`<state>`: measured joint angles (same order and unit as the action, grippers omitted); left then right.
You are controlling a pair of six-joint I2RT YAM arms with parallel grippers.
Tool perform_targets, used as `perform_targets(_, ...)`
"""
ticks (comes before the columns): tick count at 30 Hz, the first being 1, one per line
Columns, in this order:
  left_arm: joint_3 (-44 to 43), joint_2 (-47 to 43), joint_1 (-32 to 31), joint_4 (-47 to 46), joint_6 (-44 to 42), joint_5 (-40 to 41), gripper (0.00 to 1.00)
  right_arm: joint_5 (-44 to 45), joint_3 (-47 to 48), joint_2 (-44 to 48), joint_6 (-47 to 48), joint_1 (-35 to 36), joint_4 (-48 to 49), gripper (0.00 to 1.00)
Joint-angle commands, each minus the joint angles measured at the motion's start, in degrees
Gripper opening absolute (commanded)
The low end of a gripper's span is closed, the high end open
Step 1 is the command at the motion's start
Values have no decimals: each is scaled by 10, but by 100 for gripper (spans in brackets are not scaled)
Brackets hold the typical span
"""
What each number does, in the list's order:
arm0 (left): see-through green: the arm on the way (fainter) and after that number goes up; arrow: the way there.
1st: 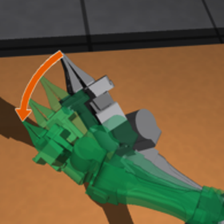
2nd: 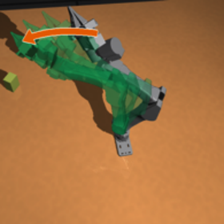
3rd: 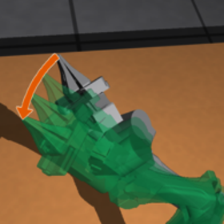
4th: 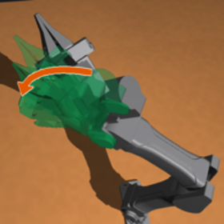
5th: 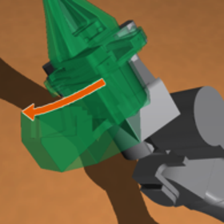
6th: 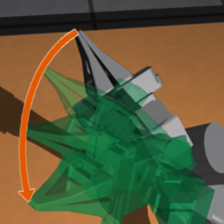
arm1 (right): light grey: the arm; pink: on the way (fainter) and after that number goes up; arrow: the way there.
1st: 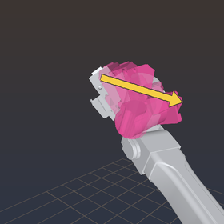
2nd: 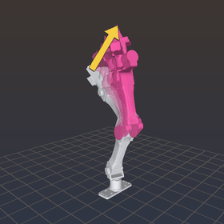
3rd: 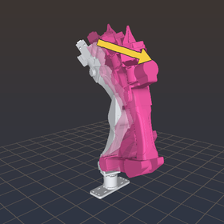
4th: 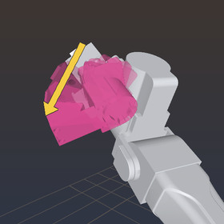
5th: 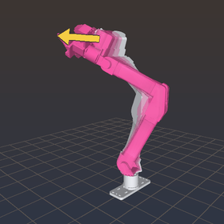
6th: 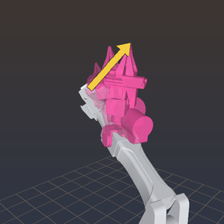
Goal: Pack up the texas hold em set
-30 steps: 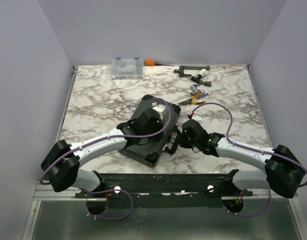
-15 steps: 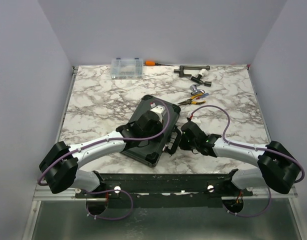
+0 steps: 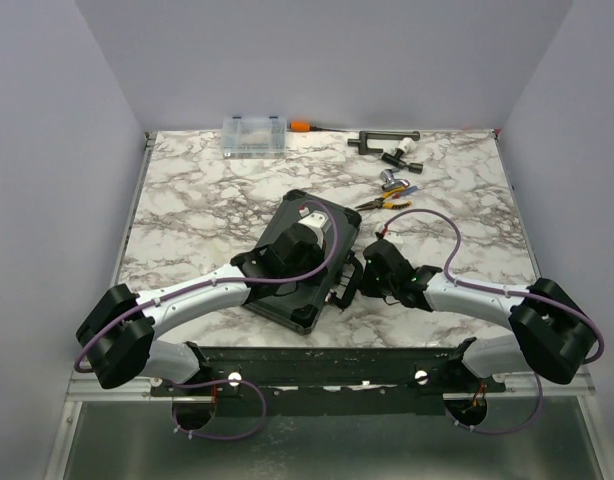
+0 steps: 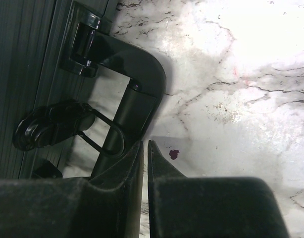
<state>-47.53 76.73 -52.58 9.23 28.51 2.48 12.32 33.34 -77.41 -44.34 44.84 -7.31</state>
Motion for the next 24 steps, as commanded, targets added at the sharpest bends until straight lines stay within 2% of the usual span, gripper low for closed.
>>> perform_targets(1,31,23,-20,97,13,-40,0,-14,16,-3,10,-5,11,11)
perform_targets(12,29,28,-22,97,11,-40,0,-54,32,2,21,-5,19,11)
perform_targets(24,31,31,-22,97,10,-33,0,-51,41,-9,22,-6,15,11)
